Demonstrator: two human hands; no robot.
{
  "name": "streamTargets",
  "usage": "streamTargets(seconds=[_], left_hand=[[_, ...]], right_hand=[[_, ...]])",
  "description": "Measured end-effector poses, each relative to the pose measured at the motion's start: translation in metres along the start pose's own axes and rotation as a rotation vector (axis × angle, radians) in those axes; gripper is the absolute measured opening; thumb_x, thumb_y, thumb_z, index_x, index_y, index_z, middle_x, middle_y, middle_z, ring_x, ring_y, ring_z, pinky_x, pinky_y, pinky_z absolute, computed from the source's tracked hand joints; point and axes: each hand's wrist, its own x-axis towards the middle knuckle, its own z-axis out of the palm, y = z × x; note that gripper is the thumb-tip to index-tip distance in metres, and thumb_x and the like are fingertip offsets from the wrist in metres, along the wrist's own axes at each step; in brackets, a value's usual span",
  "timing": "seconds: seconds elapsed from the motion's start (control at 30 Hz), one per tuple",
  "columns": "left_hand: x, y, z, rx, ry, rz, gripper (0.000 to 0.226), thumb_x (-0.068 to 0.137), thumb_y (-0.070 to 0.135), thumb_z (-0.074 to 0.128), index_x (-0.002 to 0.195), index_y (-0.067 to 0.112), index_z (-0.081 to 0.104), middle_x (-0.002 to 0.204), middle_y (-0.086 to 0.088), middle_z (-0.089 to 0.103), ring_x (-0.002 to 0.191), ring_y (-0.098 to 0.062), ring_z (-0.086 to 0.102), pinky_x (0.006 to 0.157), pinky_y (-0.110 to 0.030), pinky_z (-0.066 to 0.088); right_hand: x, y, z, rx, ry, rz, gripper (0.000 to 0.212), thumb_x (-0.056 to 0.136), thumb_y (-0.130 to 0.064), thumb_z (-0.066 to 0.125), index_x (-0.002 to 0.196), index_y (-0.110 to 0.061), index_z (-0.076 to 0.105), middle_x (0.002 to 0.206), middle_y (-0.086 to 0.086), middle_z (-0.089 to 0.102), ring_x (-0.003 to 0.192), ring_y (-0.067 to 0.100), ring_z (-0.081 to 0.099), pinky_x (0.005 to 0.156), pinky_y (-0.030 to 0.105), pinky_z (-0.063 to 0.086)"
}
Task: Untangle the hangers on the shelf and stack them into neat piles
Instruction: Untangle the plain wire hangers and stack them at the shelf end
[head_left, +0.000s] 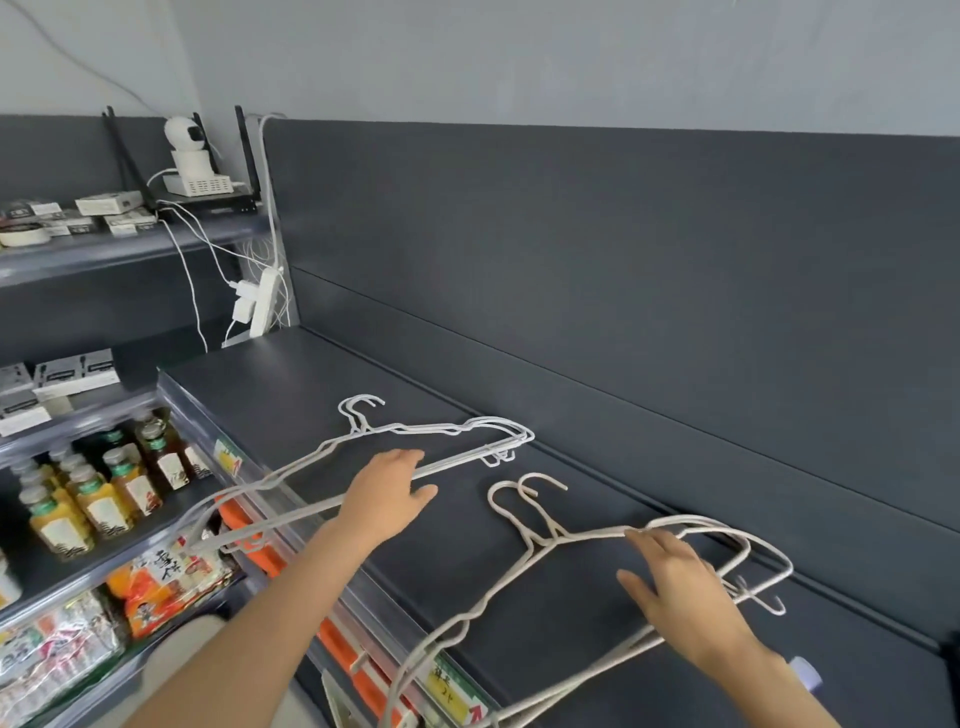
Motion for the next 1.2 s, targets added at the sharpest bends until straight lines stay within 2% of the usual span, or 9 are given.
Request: streamTargets(seconds=[0.2,0.37,0.53,0.67,0.77,0.87,1.03,1.2], left_hand=[[-0.027,0.076,0.021,0.035,-0.047,0.221,0.045,0.093,0.030,0.049,0.135,0.016,0.042,0.137,-0.004,0.050,0.128,-0.022,0.044,0.103,-0.037,0.039],[-0.044,0.129,0.040,0.062,-0.112,0.331,0.035,0.092,0.030,0.049,0.122,0.013,0.050,0.125,-0.006,0.056,0.116,-0.025,0.051,0.091,-0.038,0.046],[-0.068,0.187,0.056,0.063,-0.113,0.493,0.037,0.093,0.029,0.047,0.126,0.013,0.049,0.124,-0.005,0.058,0.120,-0.024,0.048,0.097,-0.037,0.042],[-0.095,0.233,0.071,0.089,-0.129,0.567,0.037,0.093,0.031,0.046,0.126,0.013,0.050,0.127,-0.005,0.057,0.120,-0.023,0.049,0.097,-0.037,0.043],[-0.121,0.268,0.083,0.083,-0.155,0.606,0.037,0.093,0.028,0.044,0.127,0.014,0.049,0.125,-0.005,0.058,0.118,-0.023,0.050,0.093,-0.035,0.043],[-0.148,0.302,0.097,0.073,-0.167,0.620,0.036,0.094,0.029,0.045,0.124,0.012,0.050,0.126,-0.005,0.057,0.119,-0.022,0.048,0.096,-0.036,0.043],[-0.214,0.376,0.125,0.031,-0.195,0.632,0.041,0.095,0.032,0.045,0.132,0.016,0.044,0.135,-0.001,0.051,0.127,-0.019,0.043,0.099,-0.034,0.040],[-0.273,0.448,0.151,-0.035,-0.207,0.662,0.032,0.094,0.029,0.045,0.121,0.014,0.053,0.122,-0.001,0.058,0.118,-0.021,0.050,0.093,-0.034,0.045]], right_hand=[[-0.025,0.016,-0.012,-0.019,-0.006,0.068,0.051,0.094,-0.038,0.043,0.141,-0.022,0.032,0.143,-0.004,0.038,0.129,0.018,0.039,0.108,0.034,0.031],[-0.056,0.042,-0.022,-0.037,0.025,0.151,0.053,0.094,-0.040,0.042,0.142,-0.020,0.032,0.143,-0.004,0.039,0.131,0.019,0.038,0.110,0.035,0.027],[-0.098,0.076,-0.033,-0.042,0.044,0.233,0.052,0.094,-0.039,0.041,0.141,-0.020,0.031,0.140,-0.002,0.041,0.126,0.021,0.040,0.107,0.033,0.030],[-0.140,0.110,-0.043,-0.054,0.070,0.289,0.055,0.094,-0.041,0.041,0.141,-0.016,0.030,0.142,0.000,0.039,0.129,0.021,0.037,0.107,0.034,0.030],[-0.174,0.139,-0.052,-0.050,0.091,0.332,0.054,0.094,-0.040,0.041,0.141,-0.015,0.031,0.143,0.001,0.039,0.130,0.022,0.036,0.108,0.036,0.030],[-0.212,0.168,-0.062,-0.047,0.097,0.350,0.052,0.094,-0.040,0.042,0.139,-0.015,0.033,0.141,0.002,0.041,0.129,0.023,0.038,0.107,0.038,0.031],[-0.292,0.235,-0.085,-0.066,0.130,0.373,0.051,0.092,-0.042,0.043,0.137,-0.018,0.037,0.139,0.001,0.044,0.127,0.023,0.041,0.105,0.037,0.034],[-0.362,0.295,-0.102,-0.054,0.130,0.413,0.051,0.092,-0.041,0.045,0.135,-0.015,0.039,0.138,0.003,0.046,0.125,0.024,0.044,0.104,0.038,0.036]])
